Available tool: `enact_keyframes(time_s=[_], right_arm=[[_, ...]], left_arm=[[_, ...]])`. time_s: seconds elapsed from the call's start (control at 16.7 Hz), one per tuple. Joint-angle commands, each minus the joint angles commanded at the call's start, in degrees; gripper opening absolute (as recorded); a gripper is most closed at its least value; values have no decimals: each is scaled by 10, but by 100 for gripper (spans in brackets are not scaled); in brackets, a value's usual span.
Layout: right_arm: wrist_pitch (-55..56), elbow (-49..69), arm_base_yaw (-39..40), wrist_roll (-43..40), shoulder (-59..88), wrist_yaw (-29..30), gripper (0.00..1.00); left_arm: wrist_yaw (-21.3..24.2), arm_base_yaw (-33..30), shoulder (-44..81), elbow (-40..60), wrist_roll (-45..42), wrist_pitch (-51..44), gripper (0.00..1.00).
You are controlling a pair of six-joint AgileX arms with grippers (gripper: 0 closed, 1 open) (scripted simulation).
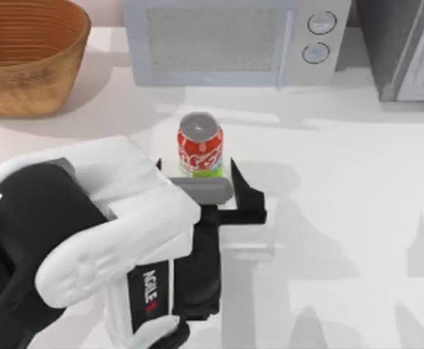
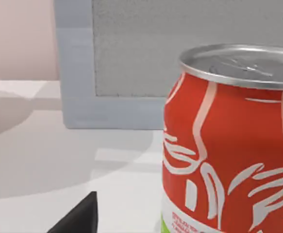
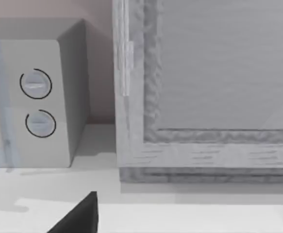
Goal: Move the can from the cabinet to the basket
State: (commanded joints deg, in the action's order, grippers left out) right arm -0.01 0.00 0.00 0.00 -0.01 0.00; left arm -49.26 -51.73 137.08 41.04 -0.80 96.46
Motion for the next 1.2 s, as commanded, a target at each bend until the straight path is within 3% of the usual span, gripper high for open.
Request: enact_keyframes(time_s=[0.6,1.2], right_arm=[[0,0,0,0,0,0,100],[0,0,0,0,0,0,100]], left_arm=[[-11,-11,34,12,0,25,100],[72,71,56,128,2,-71,100]])
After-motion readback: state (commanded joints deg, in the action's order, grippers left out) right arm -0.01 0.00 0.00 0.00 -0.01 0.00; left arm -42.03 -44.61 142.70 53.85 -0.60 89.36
